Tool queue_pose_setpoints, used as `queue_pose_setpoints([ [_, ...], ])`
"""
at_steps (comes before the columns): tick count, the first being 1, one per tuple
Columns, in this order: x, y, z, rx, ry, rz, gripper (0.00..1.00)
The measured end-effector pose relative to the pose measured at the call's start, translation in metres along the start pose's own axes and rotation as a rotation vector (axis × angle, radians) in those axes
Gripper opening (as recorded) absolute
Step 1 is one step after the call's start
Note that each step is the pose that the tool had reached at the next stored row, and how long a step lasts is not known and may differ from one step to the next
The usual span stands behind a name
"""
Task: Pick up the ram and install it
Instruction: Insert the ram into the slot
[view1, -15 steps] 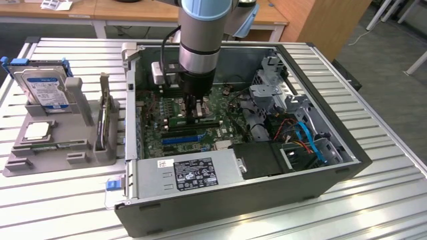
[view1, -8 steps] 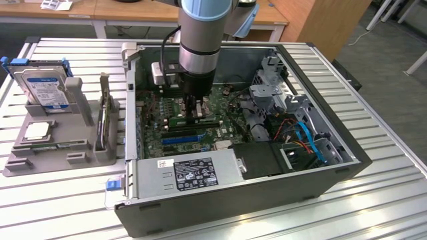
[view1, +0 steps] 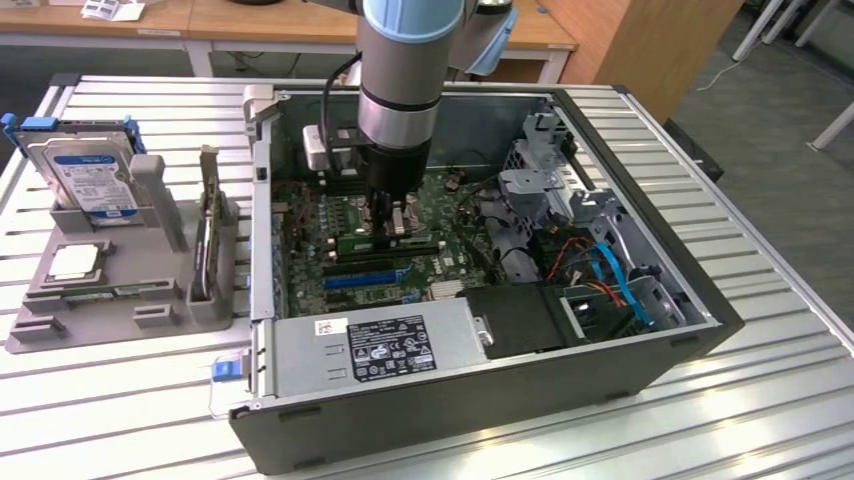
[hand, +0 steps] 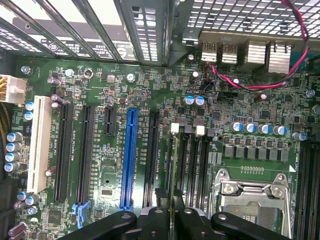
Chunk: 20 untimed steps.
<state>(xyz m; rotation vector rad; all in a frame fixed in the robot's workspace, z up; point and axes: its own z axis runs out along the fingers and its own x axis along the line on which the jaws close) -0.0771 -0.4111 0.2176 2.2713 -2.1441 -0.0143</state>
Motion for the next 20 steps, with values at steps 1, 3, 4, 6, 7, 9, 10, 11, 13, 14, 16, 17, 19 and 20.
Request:
queue_pose_setpoints([
  [1, 0.0, 0.0, 0.0002, 0.0, 0.0, 0.0, 0.14],
  [3, 0.0, -0.0001, 0.0004, 0.0, 0.0, 0.0, 0.14],
  [4, 0.0, -0.0001, 0.0005, 0.0, 0.0, 0.0, 0.14],
  [6, 0.0, -0.0004, 0.0005, 0.0001, 0.0, 0.0, 0.14],
  [7, 0.0, -0.0006, 0.0006, 0.0, -0.0002, 0.0, 0.14],
  [9, 0.0, -0.0006, 0.0006, 0.0001, -0.0002, 0.0, 0.14],
  [10, 0.0, -0.0006, 0.0006, 0.0, -0.0002, 0.0, 0.14],
  [11, 0.0, -0.0006, 0.0006, 0.0001, -0.0002, 0.0, 0.14],
  [13, 0.0, -0.0006, 0.0008, 0.0, -0.0001, 0.0, 0.14],
  [14, -0.0001, -0.0007, 0.0013, 0.0002, -0.0005, 0.0, 0.14],
  [16, 0.0, -0.0006, 0.0019, 0.0, -0.0002, 0.0, 0.14],
  [17, 0.0, -0.0006, 0.0021, -0.0001, 0.0, 0.0, 0.14],
  [19, 0.0, -0.0006, 0.0021, -0.0001, 0.0001, 0.0, 0.14],
  [20, 0.0, -0.0005, 0.0022, 0.0, 0.0, 0.0, 0.14],
])
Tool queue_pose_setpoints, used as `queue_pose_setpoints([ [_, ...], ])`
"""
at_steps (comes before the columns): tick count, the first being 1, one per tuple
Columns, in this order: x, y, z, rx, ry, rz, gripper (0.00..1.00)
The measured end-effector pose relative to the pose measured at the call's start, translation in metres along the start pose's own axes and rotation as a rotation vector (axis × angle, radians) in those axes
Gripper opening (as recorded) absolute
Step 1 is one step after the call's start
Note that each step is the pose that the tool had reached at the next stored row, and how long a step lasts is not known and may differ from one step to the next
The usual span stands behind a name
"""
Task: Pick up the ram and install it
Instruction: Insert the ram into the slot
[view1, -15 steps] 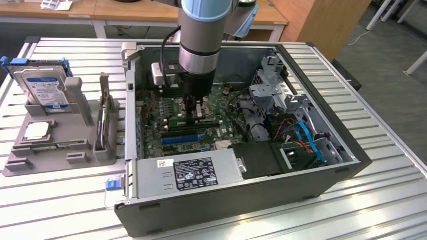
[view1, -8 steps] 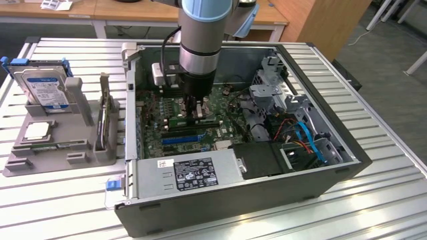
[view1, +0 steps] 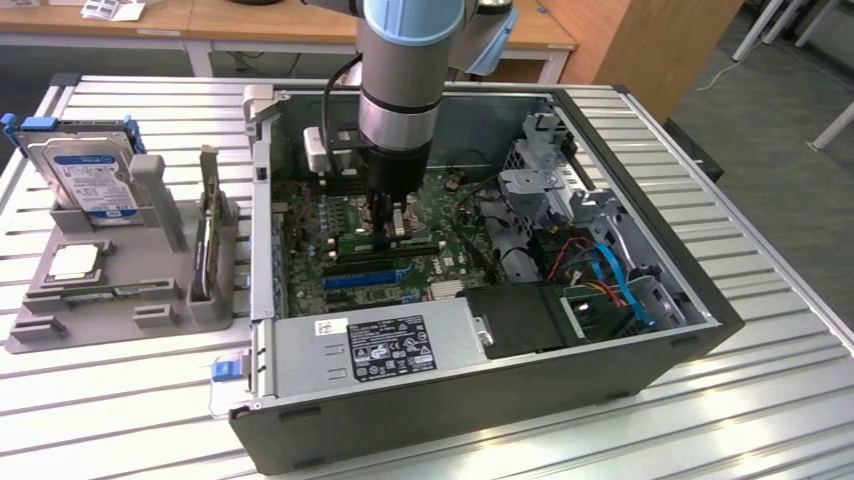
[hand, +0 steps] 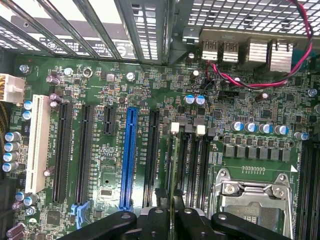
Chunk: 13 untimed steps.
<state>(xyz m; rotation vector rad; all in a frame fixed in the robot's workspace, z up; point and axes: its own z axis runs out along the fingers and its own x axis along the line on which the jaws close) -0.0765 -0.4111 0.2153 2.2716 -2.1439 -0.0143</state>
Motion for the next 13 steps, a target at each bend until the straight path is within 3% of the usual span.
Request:
queue_pose_setpoints([
  [13, -0.0001, 0.0012, 0.0001, 0.0, -0.0001, 0.0, 0.14],
])
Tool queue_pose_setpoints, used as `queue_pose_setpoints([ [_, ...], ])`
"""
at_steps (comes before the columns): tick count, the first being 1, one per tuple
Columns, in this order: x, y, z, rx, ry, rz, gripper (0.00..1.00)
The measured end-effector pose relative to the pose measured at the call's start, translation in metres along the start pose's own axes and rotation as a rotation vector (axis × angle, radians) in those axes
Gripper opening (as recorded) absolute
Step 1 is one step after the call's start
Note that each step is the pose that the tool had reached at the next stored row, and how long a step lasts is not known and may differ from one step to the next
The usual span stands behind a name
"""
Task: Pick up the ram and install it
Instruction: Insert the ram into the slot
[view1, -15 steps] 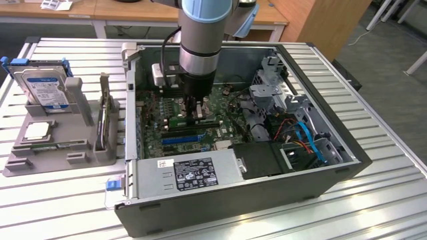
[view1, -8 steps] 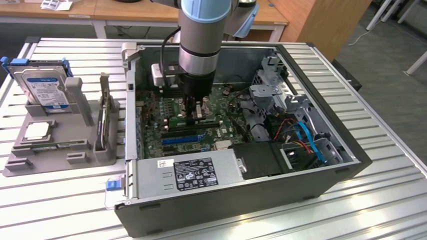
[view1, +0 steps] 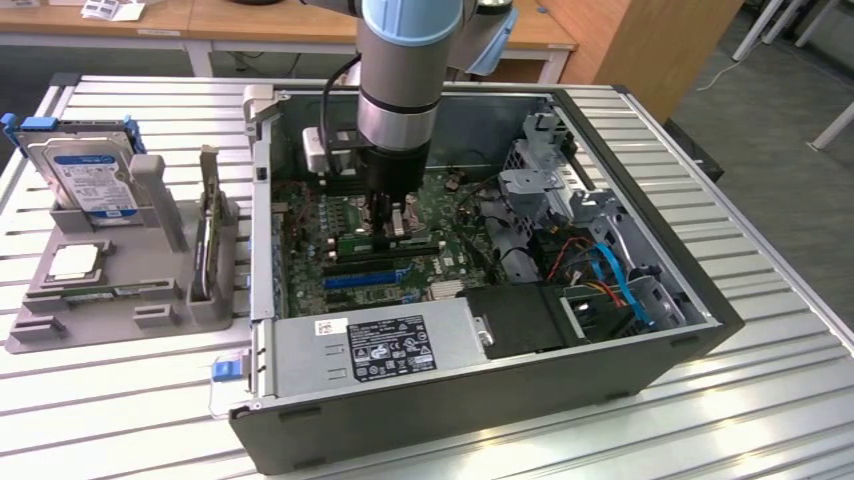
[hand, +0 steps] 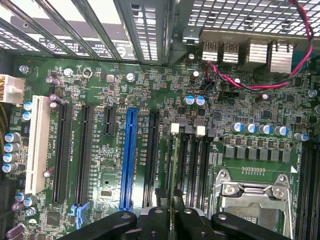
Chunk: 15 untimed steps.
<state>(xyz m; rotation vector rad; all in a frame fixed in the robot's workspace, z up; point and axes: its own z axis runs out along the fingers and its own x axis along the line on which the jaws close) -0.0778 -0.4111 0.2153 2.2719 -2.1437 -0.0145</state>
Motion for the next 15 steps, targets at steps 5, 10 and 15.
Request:
queue_pose_setpoints([
  [5, 0.0, 0.0, 0.0, 0.0, 0.0001, -0.006, 0.14],
  [10, 0.0, 0.0, 0.0004, 0.0001, 0.0, -0.007, 0.14],
  [15, 0.0, 0.0, 0.0024, -0.0021, 0.0002, -0.007, 0.14],
])
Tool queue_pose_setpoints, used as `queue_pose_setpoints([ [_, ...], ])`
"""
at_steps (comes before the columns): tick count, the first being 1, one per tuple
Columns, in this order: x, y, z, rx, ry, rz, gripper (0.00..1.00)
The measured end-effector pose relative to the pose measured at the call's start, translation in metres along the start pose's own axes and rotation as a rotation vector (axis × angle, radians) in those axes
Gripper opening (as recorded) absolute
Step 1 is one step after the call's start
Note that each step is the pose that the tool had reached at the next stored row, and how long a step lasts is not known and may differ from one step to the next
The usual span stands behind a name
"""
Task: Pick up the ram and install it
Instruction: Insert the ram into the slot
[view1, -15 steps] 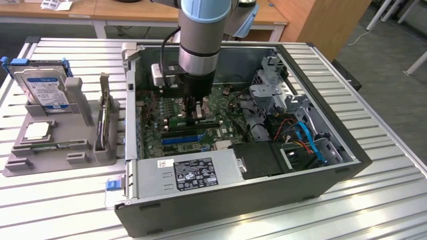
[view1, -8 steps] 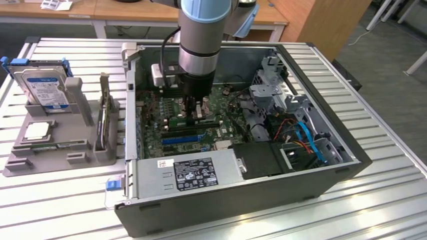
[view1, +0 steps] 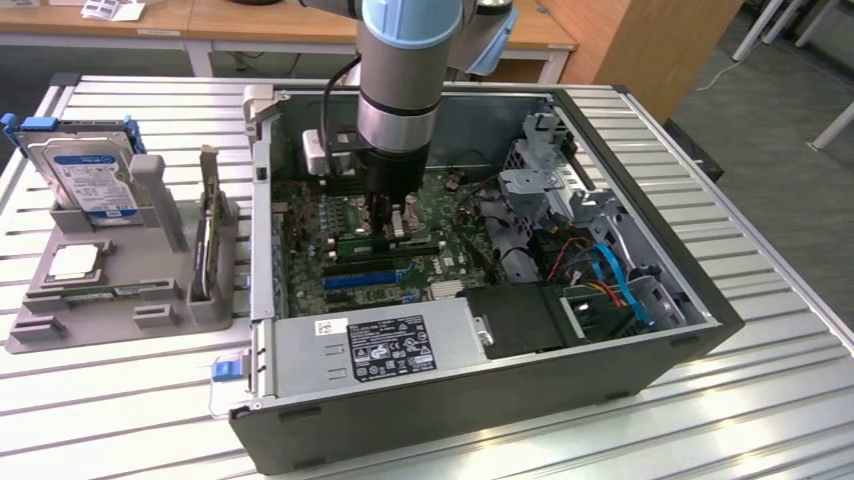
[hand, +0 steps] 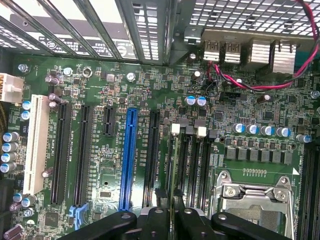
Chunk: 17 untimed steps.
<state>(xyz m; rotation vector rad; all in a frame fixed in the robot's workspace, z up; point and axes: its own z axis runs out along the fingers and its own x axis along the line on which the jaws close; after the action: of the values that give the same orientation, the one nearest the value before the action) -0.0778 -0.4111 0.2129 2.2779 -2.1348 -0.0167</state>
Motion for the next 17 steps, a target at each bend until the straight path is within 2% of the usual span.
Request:
queue_pose_setpoints([
  [12, 0.0, 0.0, -0.0025, -0.0002, -0.0002, 0.0, 0.14],
  [17, 0.0, 0.0002, -0.0078, -0.0014, -0.0001, 0.0, 0.14],
])
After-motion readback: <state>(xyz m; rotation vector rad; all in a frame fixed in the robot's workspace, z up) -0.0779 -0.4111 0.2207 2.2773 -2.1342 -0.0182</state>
